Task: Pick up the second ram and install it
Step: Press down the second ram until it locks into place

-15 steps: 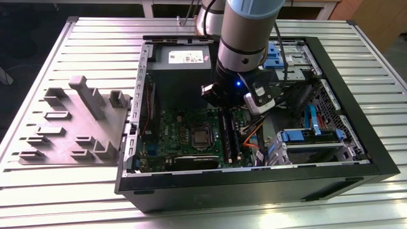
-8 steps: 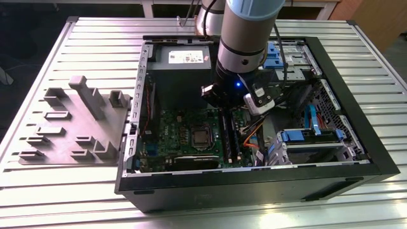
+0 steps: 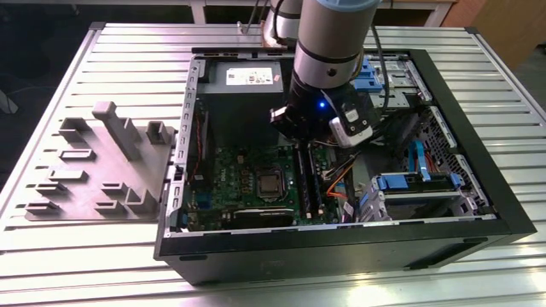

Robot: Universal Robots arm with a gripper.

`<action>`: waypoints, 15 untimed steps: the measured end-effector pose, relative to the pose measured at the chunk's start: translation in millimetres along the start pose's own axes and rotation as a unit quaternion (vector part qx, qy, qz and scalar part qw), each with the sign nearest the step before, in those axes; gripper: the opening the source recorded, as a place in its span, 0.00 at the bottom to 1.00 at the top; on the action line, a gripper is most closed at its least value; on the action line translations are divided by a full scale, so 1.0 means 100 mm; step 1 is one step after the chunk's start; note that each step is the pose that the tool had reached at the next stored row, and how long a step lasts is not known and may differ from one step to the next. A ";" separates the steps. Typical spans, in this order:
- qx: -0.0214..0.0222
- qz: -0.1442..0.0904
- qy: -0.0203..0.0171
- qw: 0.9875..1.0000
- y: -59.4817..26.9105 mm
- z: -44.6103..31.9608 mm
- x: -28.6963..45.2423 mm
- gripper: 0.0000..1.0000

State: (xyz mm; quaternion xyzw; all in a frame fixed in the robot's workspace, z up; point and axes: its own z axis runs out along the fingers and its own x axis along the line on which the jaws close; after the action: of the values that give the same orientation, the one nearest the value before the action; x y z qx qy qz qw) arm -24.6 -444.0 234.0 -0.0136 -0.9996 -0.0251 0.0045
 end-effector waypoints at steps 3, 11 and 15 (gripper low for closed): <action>0.000 0.000 0.000 1.000 -0.071 -0.005 -0.002 0.10; 0.000 0.000 0.000 1.000 -0.357 -0.019 -0.010 0.10; 0.000 0.000 0.000 1.000 -0.502 -0.025 -0.013 0.10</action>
State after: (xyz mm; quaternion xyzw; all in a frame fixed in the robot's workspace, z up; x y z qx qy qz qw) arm -24.6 -494.2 234.0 -0.0136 -0.9996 -0.0248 0.0049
